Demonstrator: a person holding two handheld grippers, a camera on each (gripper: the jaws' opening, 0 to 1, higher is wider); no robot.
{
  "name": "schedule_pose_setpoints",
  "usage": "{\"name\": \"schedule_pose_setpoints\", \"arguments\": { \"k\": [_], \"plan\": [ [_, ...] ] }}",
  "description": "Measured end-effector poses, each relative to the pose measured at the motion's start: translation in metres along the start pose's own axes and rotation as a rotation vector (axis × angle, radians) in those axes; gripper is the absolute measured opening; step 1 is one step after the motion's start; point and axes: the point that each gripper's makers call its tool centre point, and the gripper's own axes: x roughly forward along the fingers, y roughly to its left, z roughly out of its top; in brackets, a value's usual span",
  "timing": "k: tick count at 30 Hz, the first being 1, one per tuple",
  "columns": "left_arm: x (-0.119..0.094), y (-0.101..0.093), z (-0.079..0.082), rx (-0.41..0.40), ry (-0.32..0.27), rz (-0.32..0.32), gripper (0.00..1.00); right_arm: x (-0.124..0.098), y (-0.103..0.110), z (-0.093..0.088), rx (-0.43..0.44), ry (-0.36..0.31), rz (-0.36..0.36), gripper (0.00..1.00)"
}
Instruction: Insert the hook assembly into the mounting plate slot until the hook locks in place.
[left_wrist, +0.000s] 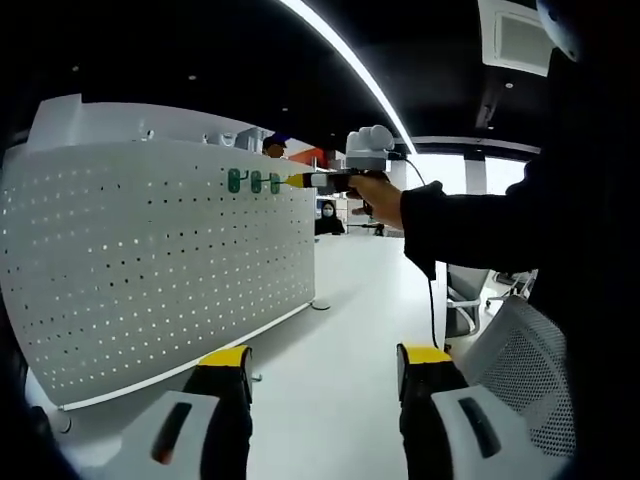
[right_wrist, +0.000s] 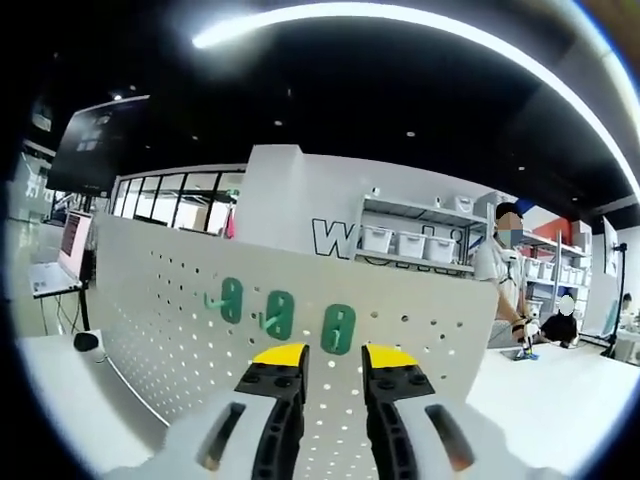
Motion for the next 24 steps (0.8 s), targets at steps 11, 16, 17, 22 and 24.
{"name": "schedule_pose_setpoints", "arguments": {
  "k": [11, 16, 17, 22, 24],
  "plan": [
    [0.0, -0.003, 0.002, 0.011, -0.005, -0.005, 0.59, -0.023, 0.011, 0.007, -0.002, -0.016, 0.019, 0.2],
    [0.0, -0.005, 0.003, 0.015, -0.006, -0.011, 0.59, -0.036, 0.018, 0.004, -0.006, -0.006, 0.033, 0.21],
    [0.0, -0.005, 0.003, 0.017, -0.006, -0.013, 0.59, -0.038, 0.019, 0.003, -0.006, -0.005, 0.035, 0.21],
    [-0.001, -0.006, 0.004, 0.022, -0.007, -0.016, 0.58, -0.052, 0.026, -0.002, -0.001, 0.006, 0.045, 0.21],
    [-0.001, -0.006, 0.004, 0.023, -0.007, -0.016, 0.58, -0.057, 0.028, -0.005, 0.006, 0.009, 0.047, 0.21]
  ]
}}
